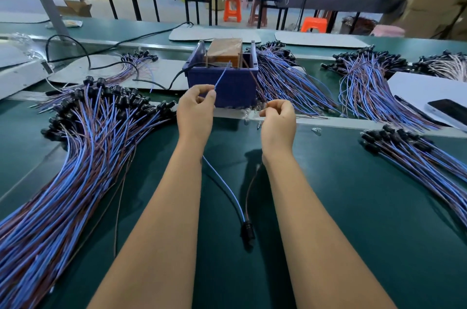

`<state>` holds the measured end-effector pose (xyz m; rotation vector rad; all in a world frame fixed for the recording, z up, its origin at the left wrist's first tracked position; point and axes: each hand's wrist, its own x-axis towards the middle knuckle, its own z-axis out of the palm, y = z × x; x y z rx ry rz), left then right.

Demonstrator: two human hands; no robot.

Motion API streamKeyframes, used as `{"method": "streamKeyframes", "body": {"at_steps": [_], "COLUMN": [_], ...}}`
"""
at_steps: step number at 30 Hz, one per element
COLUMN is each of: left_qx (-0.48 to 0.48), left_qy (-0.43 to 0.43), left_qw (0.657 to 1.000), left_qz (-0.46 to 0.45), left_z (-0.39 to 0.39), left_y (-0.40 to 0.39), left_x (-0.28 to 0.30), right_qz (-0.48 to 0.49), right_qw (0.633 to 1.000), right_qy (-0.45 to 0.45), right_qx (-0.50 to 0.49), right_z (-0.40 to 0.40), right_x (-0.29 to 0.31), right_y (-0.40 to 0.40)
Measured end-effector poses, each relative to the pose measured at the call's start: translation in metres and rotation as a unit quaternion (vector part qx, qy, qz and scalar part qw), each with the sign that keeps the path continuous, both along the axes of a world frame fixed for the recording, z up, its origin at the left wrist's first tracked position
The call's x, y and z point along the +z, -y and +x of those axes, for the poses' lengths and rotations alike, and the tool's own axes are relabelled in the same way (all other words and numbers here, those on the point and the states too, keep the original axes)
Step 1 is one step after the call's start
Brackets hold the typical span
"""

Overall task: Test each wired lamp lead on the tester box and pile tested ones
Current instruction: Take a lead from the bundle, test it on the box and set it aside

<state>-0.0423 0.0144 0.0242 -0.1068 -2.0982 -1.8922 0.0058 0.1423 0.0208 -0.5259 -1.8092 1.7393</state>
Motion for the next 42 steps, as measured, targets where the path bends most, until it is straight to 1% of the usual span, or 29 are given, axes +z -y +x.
{"method": "streamKeyframes", "body": {"at_steps": [3, 7, 12, 17, 25, 42], "left_qx": [0.007, 0.023, 0.016, 0.019, 0.037, 0.054], "left_qy": [0.014, 0.019, -0.003, -0.022, -0.016, -0.015], "left_qw": [0.999, 0.999, 0.999, 0.998, 0.998, 0.995], "left_qz": [0.028, 0.028, 0.042, 0.047, 0.048, 0.081], "left_z": [-0.010, -0.017, -0.024, -0.024, -0.026, -0.021], "left_y": [-0.002, 0.004, 0.012, 0.014, 0.013, 0.015], "left_x": [-0.005, -0.014, -0.013, -0.011, -0.012, -0.010], "right_qz": [-0.016, -0.015, -0.017, -0.007, -0.002, 0.057], "right_qw": [0.999, 0.998, 0.998, 0.995, 0.996, 0.997], "right_qy": [-0.033, -0.052, -0.060, -0.086, -0.060, -0.010], "right_qx": [-0.009, -0.033, -0.032, -0.053, -0.067, -0.054], "right_z": [-0.011, -0.022, -0.028, -0.027, -0.033, -0.035], "right_x": [-0.005, -0.012, -0.016, -0.014, -0.014, -0.020], "right_y": [0.007, 0.010, 0.008, 0.001, -0.004, -0.004]}}
